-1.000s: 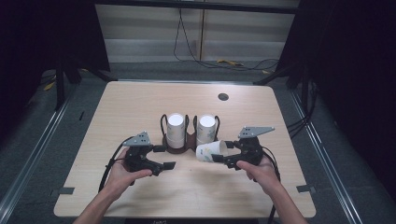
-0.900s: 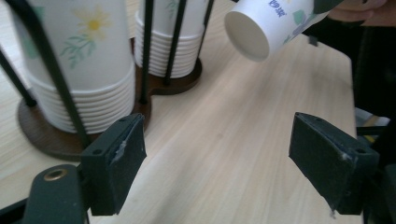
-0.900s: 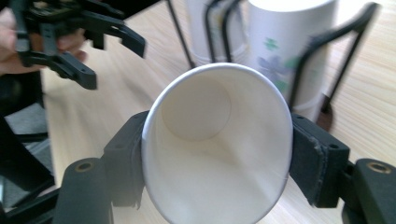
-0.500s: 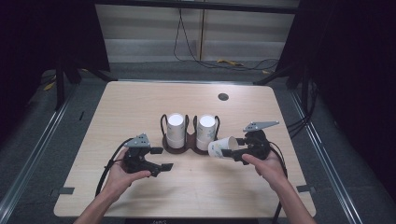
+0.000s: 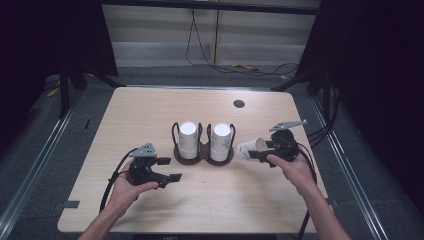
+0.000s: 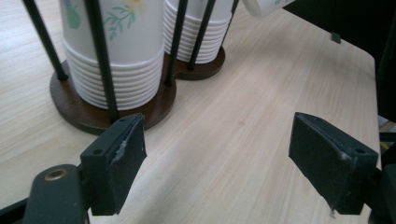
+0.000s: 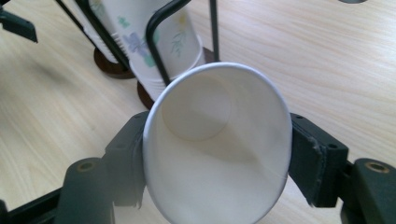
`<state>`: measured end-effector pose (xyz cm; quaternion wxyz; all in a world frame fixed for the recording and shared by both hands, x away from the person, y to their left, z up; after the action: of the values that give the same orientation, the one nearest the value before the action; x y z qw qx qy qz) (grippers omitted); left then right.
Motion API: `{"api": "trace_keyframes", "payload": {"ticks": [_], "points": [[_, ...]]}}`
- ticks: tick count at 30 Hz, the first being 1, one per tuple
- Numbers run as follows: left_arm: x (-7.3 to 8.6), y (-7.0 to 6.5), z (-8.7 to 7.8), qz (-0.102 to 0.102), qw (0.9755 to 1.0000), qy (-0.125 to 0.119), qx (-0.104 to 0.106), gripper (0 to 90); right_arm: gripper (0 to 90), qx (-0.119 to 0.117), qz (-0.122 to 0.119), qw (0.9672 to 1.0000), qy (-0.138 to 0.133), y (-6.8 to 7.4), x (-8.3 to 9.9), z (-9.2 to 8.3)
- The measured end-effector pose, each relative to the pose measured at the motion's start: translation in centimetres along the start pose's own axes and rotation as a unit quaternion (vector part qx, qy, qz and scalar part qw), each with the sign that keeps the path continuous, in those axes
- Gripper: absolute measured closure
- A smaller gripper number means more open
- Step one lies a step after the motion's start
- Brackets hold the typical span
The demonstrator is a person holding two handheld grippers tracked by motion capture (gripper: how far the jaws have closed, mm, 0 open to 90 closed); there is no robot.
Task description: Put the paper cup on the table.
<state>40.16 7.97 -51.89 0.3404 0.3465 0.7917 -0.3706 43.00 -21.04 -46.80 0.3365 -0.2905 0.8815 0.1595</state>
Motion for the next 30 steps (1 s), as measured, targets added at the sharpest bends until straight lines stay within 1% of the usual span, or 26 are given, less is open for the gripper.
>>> {"api": "trace_keyframes", "payload": {"ticks": [2,6,8,9,11,13,14,16,18,21,23,25,28,29,30], "points": [[0.0,0.1,-0.1,-0.002,1.0000,-0.002,-0.002,18.8,30.4,0.007,-0.001,1.0000,0.004,-0.5,-0.3,0.1],[0.0,0.3,-0.5,-0.003,0.9999,-0.009,-0.007,18.8,30.4,0.022,0.008,0.9997,0.011,-1.7,-0.5,0.6],[0.0,0.4,-0.6,-0.002,0.9999,-0.008,-0.011,18.8,30.2,0.027,0.016,0.9993,0.018,-2.0,-0.5,0.9],[0.0,0.5,-0.7,-0.005,0.9999,-0.011,-0.012,18.8,30.2,0.027,0.016,0.9993,0.018,-2.0,-0.5,0.9],[0.1,0.9,-1.0,-0.006,0.9997,-0.018,-0.017,18.8,30.1,0.031,0.019,0.9990,0.025,-2.3,-0.7,1.1],[0.1,1.2,-1.1,-0.007,0.9996,-0.017,-0.020,18.8,30.2,0.035,0.019,0.9988,0.028,-2.5,-0.8,1.1],[0.1,1.5,-1.2,-0.009,0.9995,-0.018,-0.024,18.8,30.2,0.041,0.022,0.9984,0.030,-3.0,-1.1,1.1],[-0.1,1.7,-1.1,-0.014,0.9993,-0.024,-0.024,18.8,30.2,0.050,0.024,0.9979,0.034,-3.5,-1.3,1.1],[0.0,1.8,-1.1,-0.014,0.9994,-0.021,-0.024,18.8,30.1,0.053,0.026,0.9975,0.040,-3.9,-1.4,1.2],[0.2,1.9,-1.0,-0.017,0.9994,-0.016,-0.026,18.8,30.1,0.066,0.026,0.9964,0.047,-4.7,-1.5,1.3],[0.1,1.9,-1.0,-0.017,0.9993,-0.019,-0.027,18.4,30.0,0.070,0.031,0.9956,0.053,-5.2,-1.5,1.4],[0.0,1.9,-1.0,-0.013,0.9993,-0.022,-0.028,18.4,29.8,0.080,0.028,0.9946,0.060,-5.6,-1.5,1.5],[0.0,1.9,-1.0,-0.011,0.9993,-0.022,-0.028,18.4,29.7,0.082,0.034,0.9941,0.062,-5.9,-1.5,1.5],[0.1,1.8,-1.0,-0.014,0.9993,-0.018,-0.029,18.4,29.6,0.082,0.037,0.9940,0.062,-6.0,-1.5,1.5],[0.2,1.9,-1.1,-0.012,0.9993,-0.016,-0.031,18.4,29.7,0.085,0.036,0.9937,0.063,-6.1,-1.5,1.6]]}}
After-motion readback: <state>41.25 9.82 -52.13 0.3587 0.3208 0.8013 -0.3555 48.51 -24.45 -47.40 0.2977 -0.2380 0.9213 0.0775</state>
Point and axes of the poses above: each handheld gripper's, and its own axes: z roughly forward along the jaws, x roughly out of its underside, y roughly to its left, the point moved 10 cm from there along z, roughly forward along the jaws, and after that the axes turned 5 degrees about -z, right-handed, at the moved point
